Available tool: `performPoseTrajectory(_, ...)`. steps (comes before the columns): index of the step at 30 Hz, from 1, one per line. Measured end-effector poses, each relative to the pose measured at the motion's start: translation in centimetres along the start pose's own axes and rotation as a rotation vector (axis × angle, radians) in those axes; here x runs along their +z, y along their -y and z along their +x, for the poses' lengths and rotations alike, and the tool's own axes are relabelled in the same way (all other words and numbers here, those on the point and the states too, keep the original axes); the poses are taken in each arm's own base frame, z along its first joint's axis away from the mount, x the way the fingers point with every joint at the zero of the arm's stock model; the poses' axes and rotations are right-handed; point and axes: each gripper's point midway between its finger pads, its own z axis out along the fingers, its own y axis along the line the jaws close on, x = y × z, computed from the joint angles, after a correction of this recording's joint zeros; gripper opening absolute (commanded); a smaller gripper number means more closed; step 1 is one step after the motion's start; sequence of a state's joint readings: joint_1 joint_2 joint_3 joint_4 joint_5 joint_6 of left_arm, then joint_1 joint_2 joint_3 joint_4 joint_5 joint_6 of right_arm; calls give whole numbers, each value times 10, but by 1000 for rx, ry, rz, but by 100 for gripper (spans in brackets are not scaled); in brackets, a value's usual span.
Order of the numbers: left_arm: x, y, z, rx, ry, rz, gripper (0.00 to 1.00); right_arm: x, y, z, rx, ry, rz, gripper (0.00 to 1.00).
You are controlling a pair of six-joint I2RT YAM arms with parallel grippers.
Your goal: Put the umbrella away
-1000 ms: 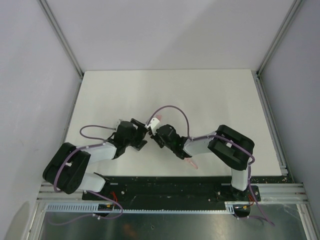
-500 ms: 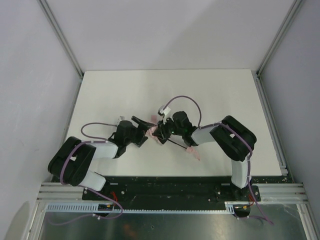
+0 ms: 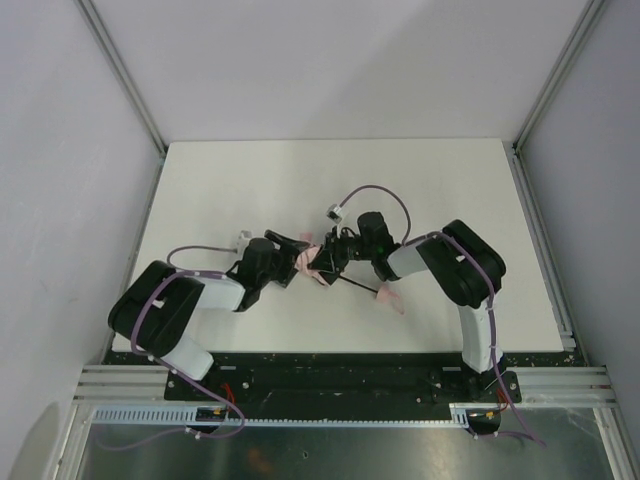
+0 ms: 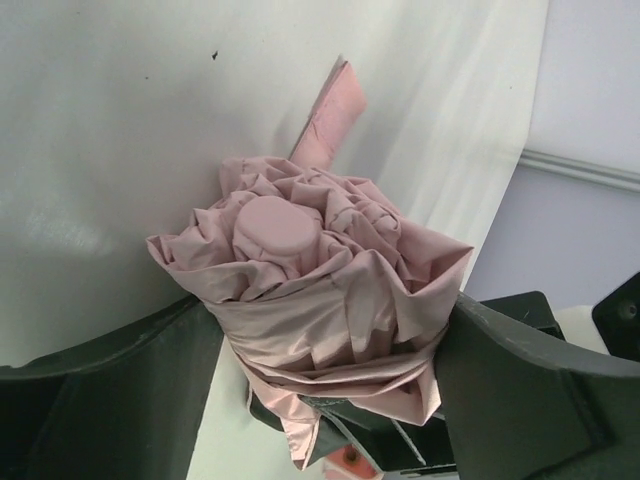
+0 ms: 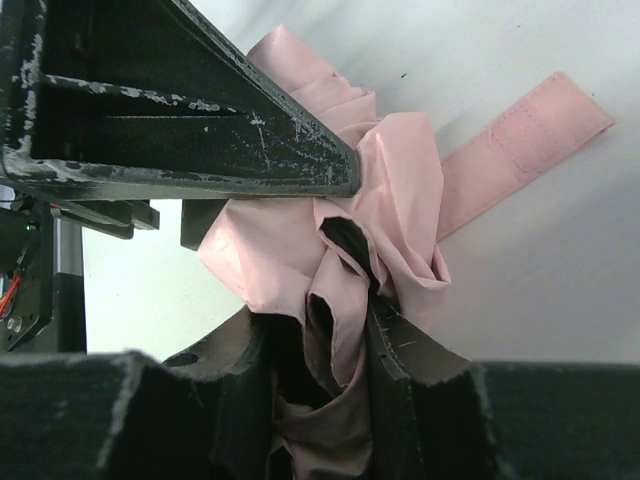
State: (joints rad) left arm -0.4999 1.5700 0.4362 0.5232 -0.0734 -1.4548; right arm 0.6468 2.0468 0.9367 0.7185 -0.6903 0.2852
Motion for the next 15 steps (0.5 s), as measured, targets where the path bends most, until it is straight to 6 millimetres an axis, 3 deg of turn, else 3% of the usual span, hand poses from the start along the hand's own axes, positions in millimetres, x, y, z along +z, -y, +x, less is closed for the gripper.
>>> performPoseTrajectory(6, 4, -3, 0, 12, 17, 1, 42, -1, 3, -2, 14, 1, -6, 0)
performPoseTrajectory(8, 3, -1, 0, 9, 22, 19, 30, 0, 3, -2, 14, -3, -7, 6)
performPoseTrajectory(15, 2, 2, 0, -24, 19, 53, 2, -3, 2, -4, 43, -35, 43, 60)
